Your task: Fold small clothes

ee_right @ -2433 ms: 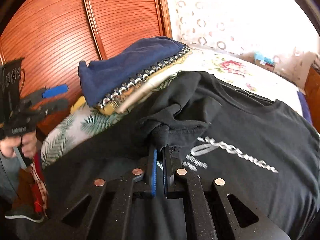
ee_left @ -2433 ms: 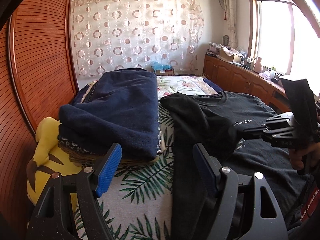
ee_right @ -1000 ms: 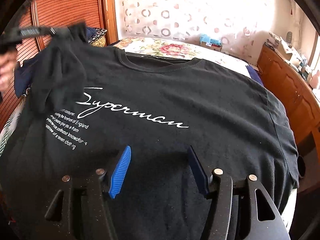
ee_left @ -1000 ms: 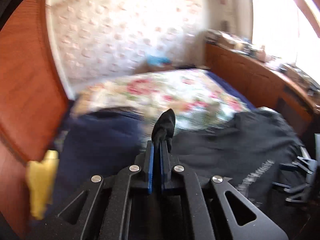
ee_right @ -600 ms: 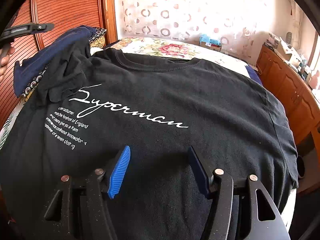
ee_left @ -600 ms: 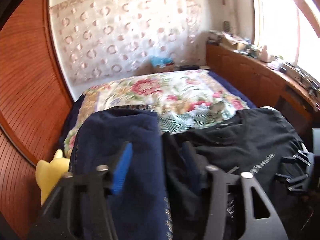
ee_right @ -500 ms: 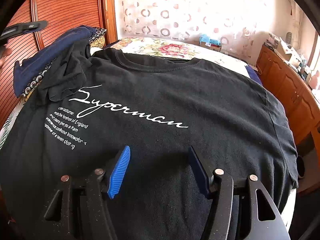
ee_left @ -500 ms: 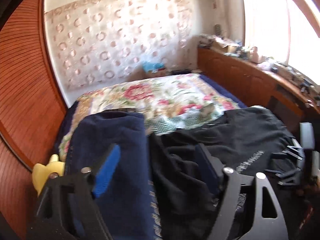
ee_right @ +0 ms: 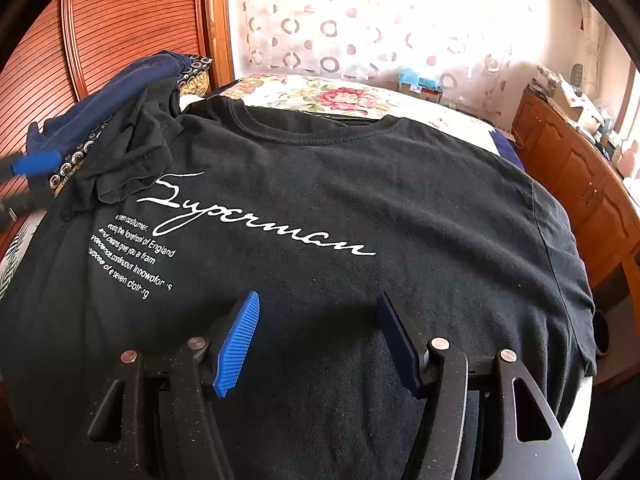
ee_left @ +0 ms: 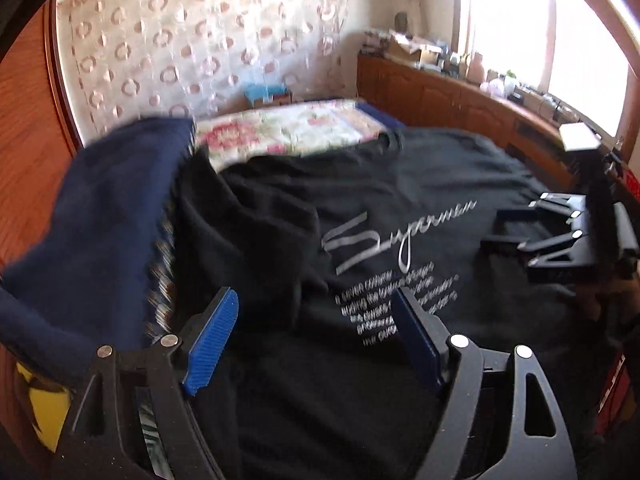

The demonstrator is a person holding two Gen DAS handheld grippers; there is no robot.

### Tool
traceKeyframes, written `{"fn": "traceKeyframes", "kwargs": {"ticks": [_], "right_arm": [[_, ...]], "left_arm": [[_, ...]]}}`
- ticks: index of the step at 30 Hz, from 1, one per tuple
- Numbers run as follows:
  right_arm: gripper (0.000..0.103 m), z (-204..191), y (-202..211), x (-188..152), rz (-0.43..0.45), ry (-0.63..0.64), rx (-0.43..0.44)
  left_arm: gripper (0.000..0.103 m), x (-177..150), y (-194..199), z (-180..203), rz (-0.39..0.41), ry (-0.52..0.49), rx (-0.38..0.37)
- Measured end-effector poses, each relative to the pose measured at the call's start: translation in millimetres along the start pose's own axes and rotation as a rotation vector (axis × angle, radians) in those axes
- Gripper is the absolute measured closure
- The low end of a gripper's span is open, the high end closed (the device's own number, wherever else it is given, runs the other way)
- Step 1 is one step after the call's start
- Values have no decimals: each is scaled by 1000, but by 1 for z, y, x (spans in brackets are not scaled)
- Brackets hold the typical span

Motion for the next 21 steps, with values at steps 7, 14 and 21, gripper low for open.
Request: {"fn": "traceKeyframes", "kwargs": {"ticks": [7, 14, 21], "right_arm": [[39, 1, 0, 0, 0, 1, 0], [38, 1, 0, 0, -1, 2, 0], [38, 4, 1, 0, 0, -4, 2]], "left_arm": [[23, -12, -23, 9, -58, -5, 18], [23, -20, -31, 13, -87, -4, 27], [20, -20, -32, 13, -92, 4, 33]]}}
Point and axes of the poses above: each gripper's, at about its wrist camera, not at the fingertips, and y roughly against the way its jaws point, z to its right, x to its top, the point moved 1 cm from there along -y, roughly the way its jaws point, and after that the axes turned 4 degrees about z, right-handed, at the moved point
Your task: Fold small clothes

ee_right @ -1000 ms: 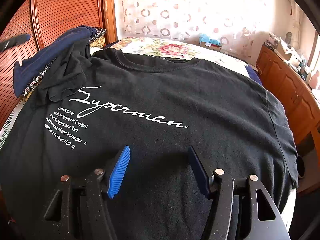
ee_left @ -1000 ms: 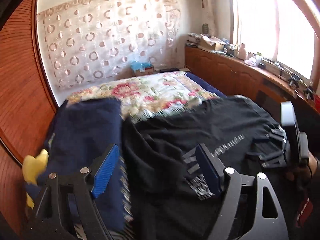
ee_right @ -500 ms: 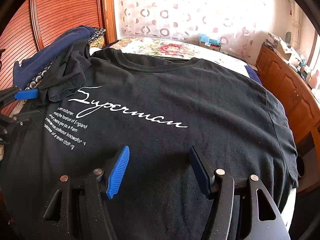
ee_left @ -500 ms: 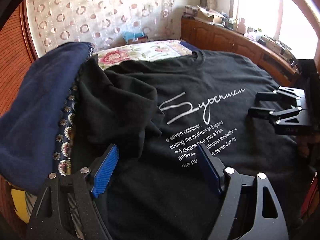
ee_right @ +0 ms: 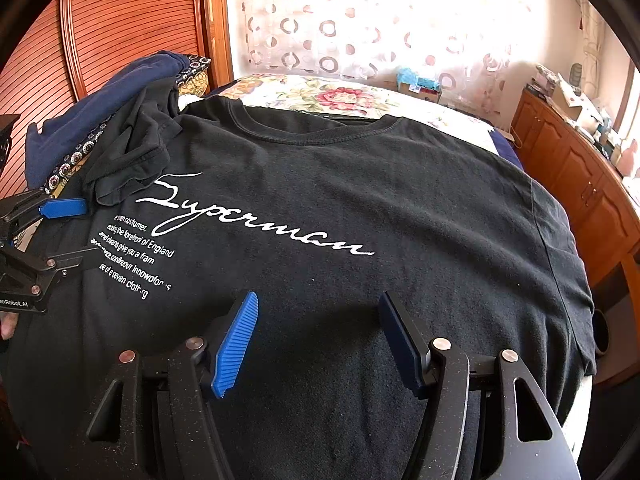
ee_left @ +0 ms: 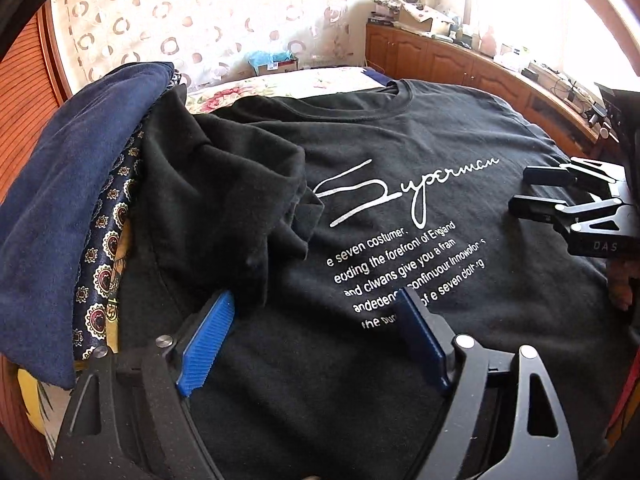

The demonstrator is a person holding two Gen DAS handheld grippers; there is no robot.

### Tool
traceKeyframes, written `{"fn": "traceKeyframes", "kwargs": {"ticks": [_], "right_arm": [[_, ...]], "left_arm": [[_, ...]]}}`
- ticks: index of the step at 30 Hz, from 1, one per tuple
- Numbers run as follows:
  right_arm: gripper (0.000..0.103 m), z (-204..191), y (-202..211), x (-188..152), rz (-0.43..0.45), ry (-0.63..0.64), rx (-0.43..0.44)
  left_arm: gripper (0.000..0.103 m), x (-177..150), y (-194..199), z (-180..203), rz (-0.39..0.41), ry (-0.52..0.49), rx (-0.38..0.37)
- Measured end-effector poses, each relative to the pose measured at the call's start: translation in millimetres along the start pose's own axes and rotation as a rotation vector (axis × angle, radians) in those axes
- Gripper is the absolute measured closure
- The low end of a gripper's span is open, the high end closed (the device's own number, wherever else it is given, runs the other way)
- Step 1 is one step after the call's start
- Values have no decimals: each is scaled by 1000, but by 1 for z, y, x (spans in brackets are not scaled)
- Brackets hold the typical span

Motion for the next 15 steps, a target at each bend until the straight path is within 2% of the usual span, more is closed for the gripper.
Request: {"fn": "traceKeyframes", "kwargs": {"ticks": [4, 7, 9, 11, 15], "right_arm": [[38, 12, 10, -2, 28, -10, -17], [38, 40, 30, -4, 69, -39, -54], [38, 70, 42, -6, 86, -79, -89], [38, 106, 50, -10, 89, -121, -135], [38, 172, 54, -25, 56, -197, -204]], "left_arm": [[19, 0, -1, -1, -2, 4, 2], [19, -1, 0, -1, -1, 14, 11], [19, 0, -1, 0, -2, 19, 14], [14, 0, -2, 0, -7, 28, 20], [13, 1, -3, 0, -10, 33, 23]]}}
Point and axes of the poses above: each gripper's, at about its wrist camera, not at the fingertips, and y roughly against the way its jaws point, z to its right, x to its top, the point moved 1 cm from there along -y, roughly the way its jaws point, and after that the axes turned 4 degrees about z, right-handed, at the moved point
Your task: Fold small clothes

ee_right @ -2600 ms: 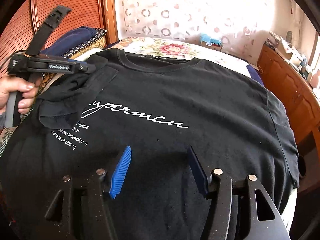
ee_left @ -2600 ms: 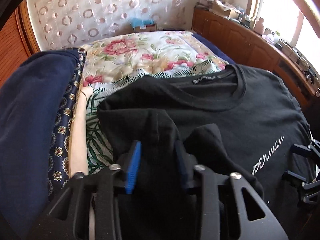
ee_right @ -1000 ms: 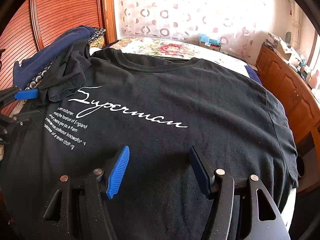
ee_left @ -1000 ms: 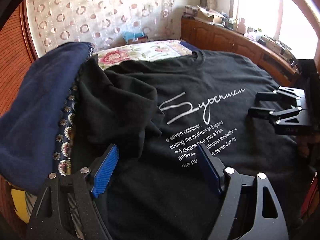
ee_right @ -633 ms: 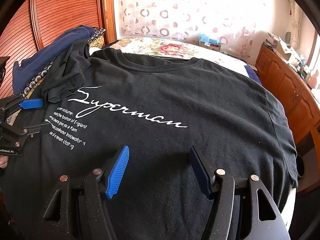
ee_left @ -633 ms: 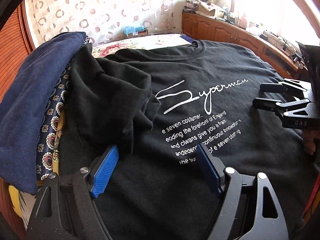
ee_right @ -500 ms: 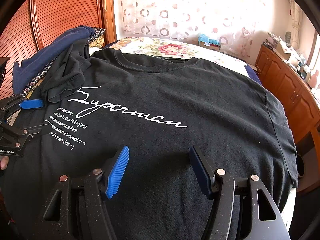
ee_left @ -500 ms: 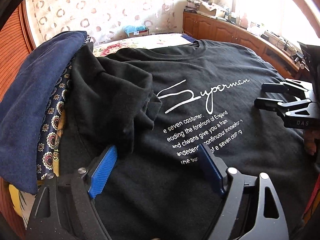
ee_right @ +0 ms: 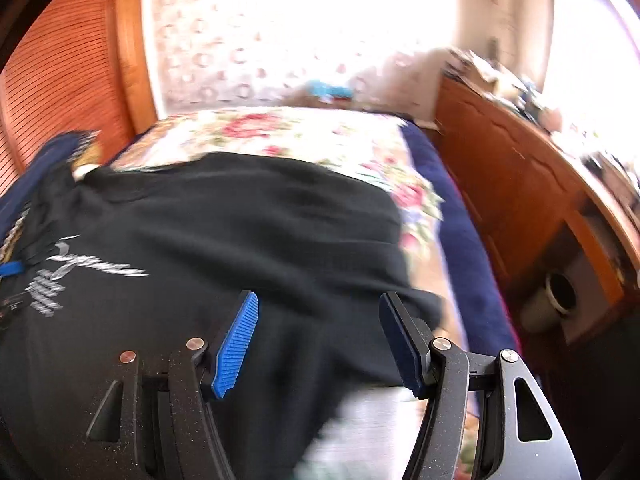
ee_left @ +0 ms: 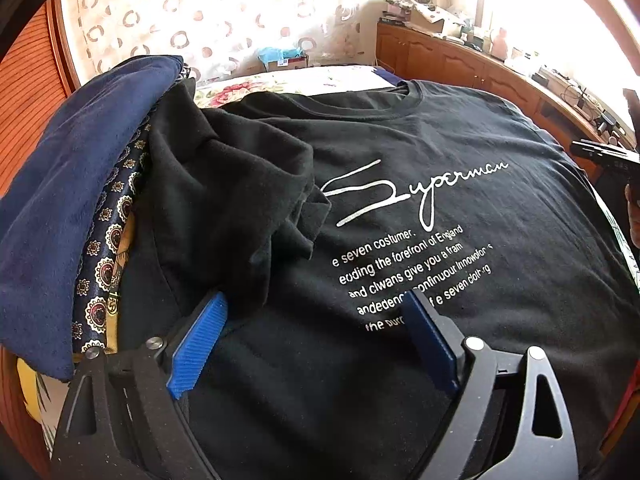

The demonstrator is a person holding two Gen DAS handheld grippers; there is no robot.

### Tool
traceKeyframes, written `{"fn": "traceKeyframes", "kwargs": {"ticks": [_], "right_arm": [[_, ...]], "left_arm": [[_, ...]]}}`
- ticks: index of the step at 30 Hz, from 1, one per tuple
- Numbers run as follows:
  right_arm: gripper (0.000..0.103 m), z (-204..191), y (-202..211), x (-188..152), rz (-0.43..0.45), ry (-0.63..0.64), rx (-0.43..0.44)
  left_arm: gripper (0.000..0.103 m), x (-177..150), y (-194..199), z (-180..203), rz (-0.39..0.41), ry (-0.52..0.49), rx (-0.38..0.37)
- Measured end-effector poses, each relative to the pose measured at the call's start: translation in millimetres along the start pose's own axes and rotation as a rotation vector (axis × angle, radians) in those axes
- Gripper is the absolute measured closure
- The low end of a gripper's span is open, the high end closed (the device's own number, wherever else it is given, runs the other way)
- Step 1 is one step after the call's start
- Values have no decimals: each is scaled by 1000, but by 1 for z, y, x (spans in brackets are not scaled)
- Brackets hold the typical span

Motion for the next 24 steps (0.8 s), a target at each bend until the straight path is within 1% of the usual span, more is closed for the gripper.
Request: {"fn": "traceKeyframes", "kwargs": {"ticks": [3, 5, 7, 11, 12, 14, 15, 16, 17, 18, 19, 21, 22, 23, 24], "right_arm": [[38, 39, -16, -5, -54, -61, -10], [38, 56, -26, -6, -74, -108, 3], [39, 69, -34, -6, -79, -159, 41], [44, 80, -50, -2, -100, -242, 148], [46, 83, -53, -1, -107, -253, 166], [55, 87, -55, 0, -106, -274, 197], [66, 90, -55, 0, -105, -282, 215], [73, 91, -55, 2, -103, -286, 234], [75, 91, -54, 2, -99, -280, 231], [79, 92, -53, 2, -96, -264, 211], [86, 96, -51, 2, -93, -250, 196], [93, 94, -49, 3, -87, -223, 157], [95, 91, -47, 4, -90, -212, 146], [96, 88, -44, 5, -88, -183, 118], [97, 77, -42, 8, -77, -145, 92]], "left_arm": [[9, 1, -2, 1, -5, 7, 4], [7, 2, -4, 0, -9, 10, 8], [7, 2, -5, -1, -9, 10, 8], [7, 2, -5, -1, -9, 9, 8], [7, 2, -5, 0, -9, 9, 7], [7, 2, -5, -1, -9, 10, 8], [7, 2, -5, 0, -9, 10, 8], [7, 2, -5, 0, -9, 10, 8], [7, 2, -5, 0, -9, 10, 8], [7, 2, -5, 1, -9, 10, 9], [7, 2, -5, 0, -9, 10, 9], [7, 2, -5, 0, -8, 10, 8], [7, 2, -5, 0, -8, 8, 10], [7, 2, -5, 0, -7, 5, 12], [7, 3, -5, 0, -6, 3, 13]]}}
Point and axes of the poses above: each gripper's, at about its wrist camera, not at the fingertips, and y roughly against the way its jaws point, z to its right, x to its top, the point moved 1 cm from there along -y, roughly the way its jaws point, and after that the axes turned 4 degrees about z, right-handed, at the moved point
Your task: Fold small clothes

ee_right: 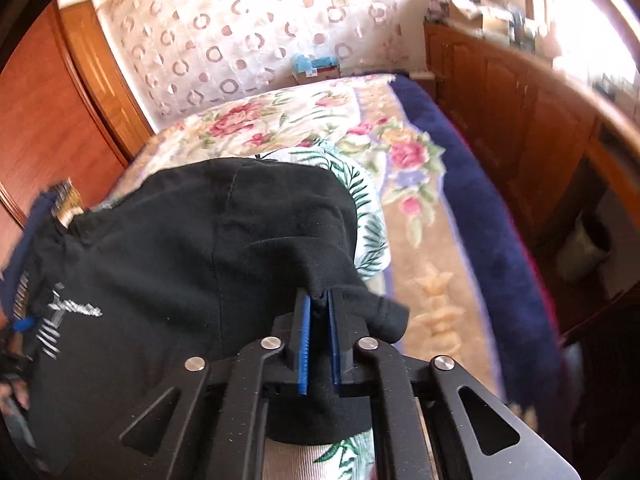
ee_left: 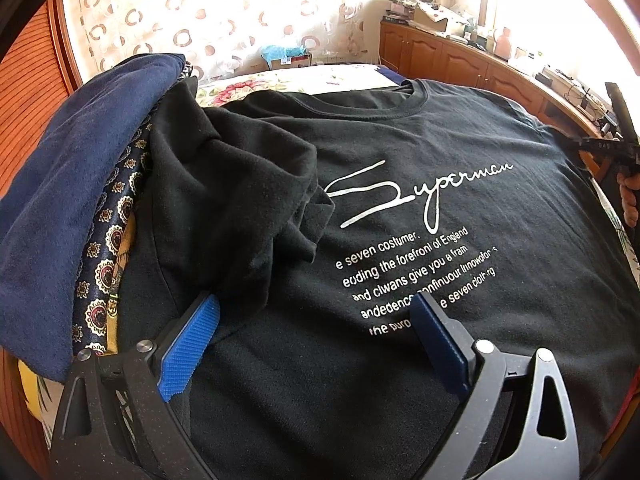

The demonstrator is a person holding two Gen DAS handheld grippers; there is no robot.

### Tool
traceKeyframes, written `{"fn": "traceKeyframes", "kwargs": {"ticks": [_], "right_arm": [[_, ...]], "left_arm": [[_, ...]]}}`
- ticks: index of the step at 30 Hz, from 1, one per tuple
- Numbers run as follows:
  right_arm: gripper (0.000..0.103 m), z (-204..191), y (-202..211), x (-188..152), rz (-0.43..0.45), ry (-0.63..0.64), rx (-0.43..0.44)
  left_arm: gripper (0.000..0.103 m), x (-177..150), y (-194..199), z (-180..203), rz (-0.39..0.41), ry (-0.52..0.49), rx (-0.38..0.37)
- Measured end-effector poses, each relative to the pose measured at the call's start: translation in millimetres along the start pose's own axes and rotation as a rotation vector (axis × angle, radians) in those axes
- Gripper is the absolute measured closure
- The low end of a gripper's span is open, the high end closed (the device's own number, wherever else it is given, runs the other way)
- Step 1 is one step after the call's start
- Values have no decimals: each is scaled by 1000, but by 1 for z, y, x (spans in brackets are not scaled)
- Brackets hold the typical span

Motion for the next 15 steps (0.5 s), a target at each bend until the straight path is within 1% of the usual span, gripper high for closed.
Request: {"fn": "traceKeyframes", "kwargs": {"ticks": [2, 5, 7, 8, 12, 15], "right_arm": [[98, -17, 7, 4, 36, 64, -48], [98, -41, 26, 13, 110, 129, -78], [98, -57, 38, 19, 151, 165, -71], [98, -65, 43, 21, 165, 178, -60], [98, -112, 62, 19, 191, 260, 53], [98, -145, 64, 5, 164, 316, 147]], "left_arm": [[7, 1, 2, -1, 11, -4, 15], [7, 3, 11, -1, 58, -10, 56], [7, 5, 21, -3, 94, -2, 61], [7, 7, 25, -4, 106, 5, 56], [7, 14, 49, -11, 160, 47, 21], [7, 18, 68, -13, 206, 68, -11]]}}
Point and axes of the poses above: each gripper's, at about its wrist camera, not at the fingertips, and y roughly against the way its jaws point, z to its right, x to its top, the point moved 1 cm from there along -y, roughly the way its jaws point, and after that the axes turned 4 degrees about z, right-handed, at the moved point
